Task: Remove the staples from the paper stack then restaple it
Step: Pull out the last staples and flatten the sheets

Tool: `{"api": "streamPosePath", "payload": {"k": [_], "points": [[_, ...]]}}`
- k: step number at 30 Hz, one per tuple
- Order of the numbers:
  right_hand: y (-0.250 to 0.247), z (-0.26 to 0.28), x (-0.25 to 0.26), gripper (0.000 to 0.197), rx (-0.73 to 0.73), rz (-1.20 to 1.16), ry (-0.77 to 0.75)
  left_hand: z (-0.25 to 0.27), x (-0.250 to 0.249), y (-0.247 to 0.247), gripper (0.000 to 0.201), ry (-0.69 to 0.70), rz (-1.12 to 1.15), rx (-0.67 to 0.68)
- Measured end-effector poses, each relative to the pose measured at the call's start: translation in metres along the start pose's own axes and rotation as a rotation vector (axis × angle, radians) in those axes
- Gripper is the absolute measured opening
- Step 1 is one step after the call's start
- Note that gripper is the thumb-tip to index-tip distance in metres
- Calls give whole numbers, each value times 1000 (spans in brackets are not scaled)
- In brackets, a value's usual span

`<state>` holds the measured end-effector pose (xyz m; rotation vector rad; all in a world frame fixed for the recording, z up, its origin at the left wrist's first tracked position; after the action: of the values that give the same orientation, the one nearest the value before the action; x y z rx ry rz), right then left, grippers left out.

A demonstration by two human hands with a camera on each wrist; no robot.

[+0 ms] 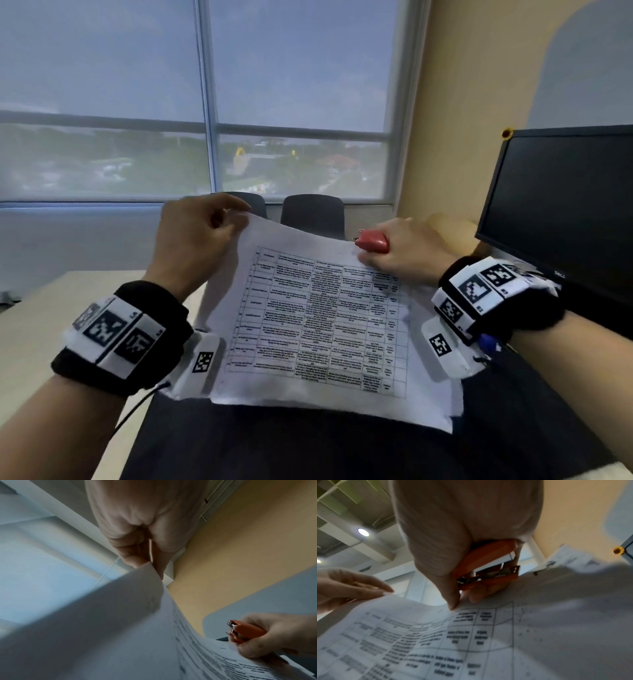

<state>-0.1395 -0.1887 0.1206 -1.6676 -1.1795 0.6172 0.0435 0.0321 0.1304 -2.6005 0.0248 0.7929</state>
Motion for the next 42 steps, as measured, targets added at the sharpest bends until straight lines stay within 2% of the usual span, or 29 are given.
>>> {"api": "streamPosePath", "payload": {"k": [4, 7, 8, 10, 12, 14, 16, 20, 26, 30, 35, 39, 42], "points": [[-18, -5, 0, 26, 117, -126, -31, -3, 4, -11, 14, -65, -75, 71], [-19, -4, -3, 25, 215, -194, -32, 3, 12, -13, 11, -164, -6, 131], [-17, -3, -5, 25, 242, -222, -23, 7, 15, -11, 10, -230, 68, 188], [-7, 3, -9, 26, 304, -258, -1, 19, 23, -5, 17, -388, 224, 390], [9, 11, -13, 28, 351, -235, 11, 33, 28, 2, 29, -461, 299, 606], [25, 16, -18, 27, 377, -187, 19, 44, 34, 9, 40, -458, 313, 725], [39, 19, -22, 25, 394, -119, 33, 52, 38, 13, 41, -452, 330, 778], [58, 26, -29, 20, 377, -95, 49, 59, 47, 22, 35, -437, 406, 742], [75, 32, -34, 18, 366, -110, 45, 58, 39, 34, 28, -368, 333, 686], [78, 35, -36, 24, 321, -102, 51, 48, 42, 41, 19, -338, 63, 733], [77, 44, -32, 30, 209, -22, 57, 43, 33, 53, 13, -205, -466, 822], [77, 49, -20, 32, 144, 64, 58, 54, 13, 76, 14, -210, -545, 939], [78, 52, -18, 32, 134, 101, 83, 57, -4, 80, 17, -176, -496, 1048]]}}
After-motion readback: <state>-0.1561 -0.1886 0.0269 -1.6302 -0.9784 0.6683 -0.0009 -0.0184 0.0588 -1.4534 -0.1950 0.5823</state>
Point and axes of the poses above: each hand's wrist, its own z-axis away from the middle knuckle, its own y-axis out of the palm, x = y × z, the point moved 4 cm from there along -z, towards the middle knuckle, and after that the axes turned 2 degrees about z, right-handed, at the moved point
